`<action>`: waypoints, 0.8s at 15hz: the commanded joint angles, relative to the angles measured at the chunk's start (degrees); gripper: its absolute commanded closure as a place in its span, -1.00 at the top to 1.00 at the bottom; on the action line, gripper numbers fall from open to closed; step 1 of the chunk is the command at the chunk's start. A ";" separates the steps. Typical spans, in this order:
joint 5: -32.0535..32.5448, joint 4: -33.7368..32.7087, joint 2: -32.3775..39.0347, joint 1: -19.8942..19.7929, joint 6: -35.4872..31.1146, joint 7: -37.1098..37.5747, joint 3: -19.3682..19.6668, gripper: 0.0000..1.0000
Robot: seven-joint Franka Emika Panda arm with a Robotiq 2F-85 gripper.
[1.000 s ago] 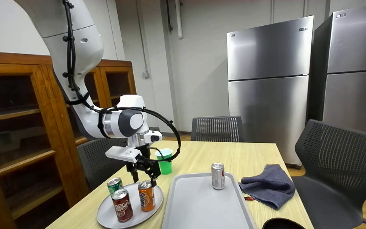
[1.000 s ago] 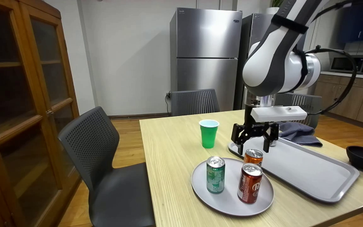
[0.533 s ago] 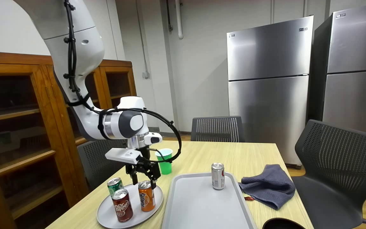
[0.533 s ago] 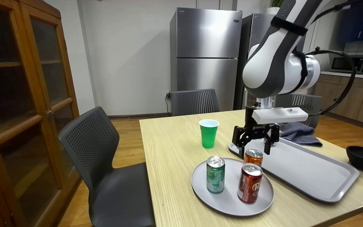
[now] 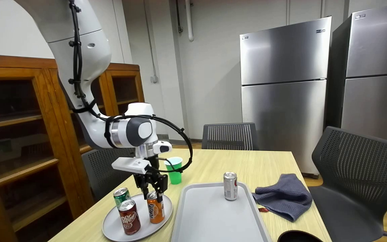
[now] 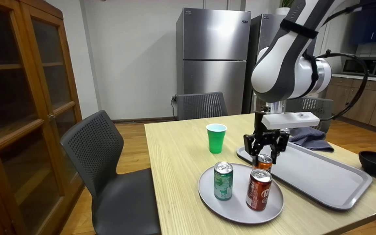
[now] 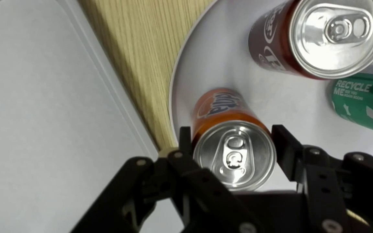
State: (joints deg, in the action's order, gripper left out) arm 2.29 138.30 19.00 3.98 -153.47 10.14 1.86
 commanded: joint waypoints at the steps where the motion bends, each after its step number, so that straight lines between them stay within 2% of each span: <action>1: 0.67 -1.57 -1.86 -0.30 2.58 -1.20 0.33 -0.24; 6: 0.77 -4.30 -2.82 -1.35 2.26 -2.14 1.46 -0.24; 12: 0.53 -10.25 0.01 -4.30 1.94 -5.71 3.14 -0.24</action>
State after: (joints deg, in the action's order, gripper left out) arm 2.29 131.73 18.06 1.59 -153.44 7.11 4.87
